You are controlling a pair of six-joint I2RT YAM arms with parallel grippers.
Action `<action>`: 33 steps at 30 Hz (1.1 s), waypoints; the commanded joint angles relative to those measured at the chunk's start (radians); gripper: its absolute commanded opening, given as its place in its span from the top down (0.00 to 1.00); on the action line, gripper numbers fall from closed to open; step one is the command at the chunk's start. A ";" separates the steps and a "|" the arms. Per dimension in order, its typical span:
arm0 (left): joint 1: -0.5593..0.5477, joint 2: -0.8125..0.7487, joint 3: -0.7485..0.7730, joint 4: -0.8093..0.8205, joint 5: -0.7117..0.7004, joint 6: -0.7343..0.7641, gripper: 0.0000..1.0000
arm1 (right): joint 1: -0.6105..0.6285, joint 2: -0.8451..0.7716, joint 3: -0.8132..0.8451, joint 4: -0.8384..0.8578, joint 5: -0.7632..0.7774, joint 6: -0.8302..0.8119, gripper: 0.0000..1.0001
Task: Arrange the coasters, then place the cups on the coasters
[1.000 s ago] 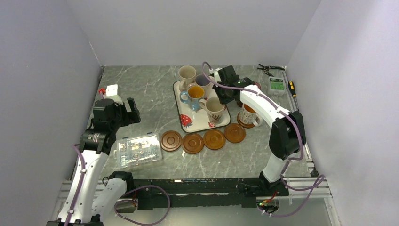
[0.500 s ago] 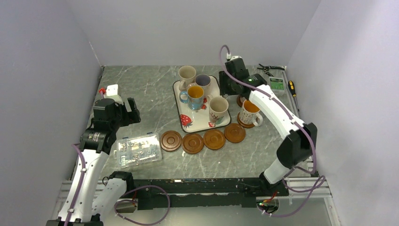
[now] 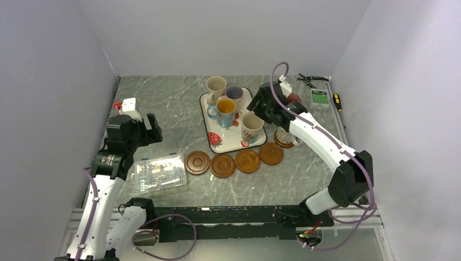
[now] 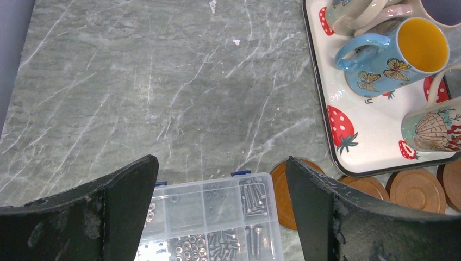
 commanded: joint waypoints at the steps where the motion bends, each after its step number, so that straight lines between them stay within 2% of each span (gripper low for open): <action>1: -0.006 -0.017 0.016 0.015 0.013 -0.002 0.06 | 0.014 0.015 0.002 0.076 0.066 0.187 0.35; 11: -0.017 -0.016 0.016 0.014 0.008 0.001 0.06 | 0.014 0.106 0.008 0.060 0.132 0.318 0.35; 24: -0.020 -0.010 0.016 0.014 0.005 0.001 0.06 | 0.013 0.255 0.105 0.021 0.242 0.294 0.39; 27: -0.019 -0.006 0.017 0.013 0.005 0.002 0.06 | 0.013 0.280 0.140 0.020 0.225 0.253 0.48; 30: -0.020 -0.003 0.017 0.014 0.007 0.002 0.06 | 0.013 0.293 0.161 0.026 0.192 0.191 0.73; 33: -0.021 -0.002 0.017 0.014 0.007 0.002 0.06 | 0.016 0.284 0.155 0.059 0.148 0.105 0.88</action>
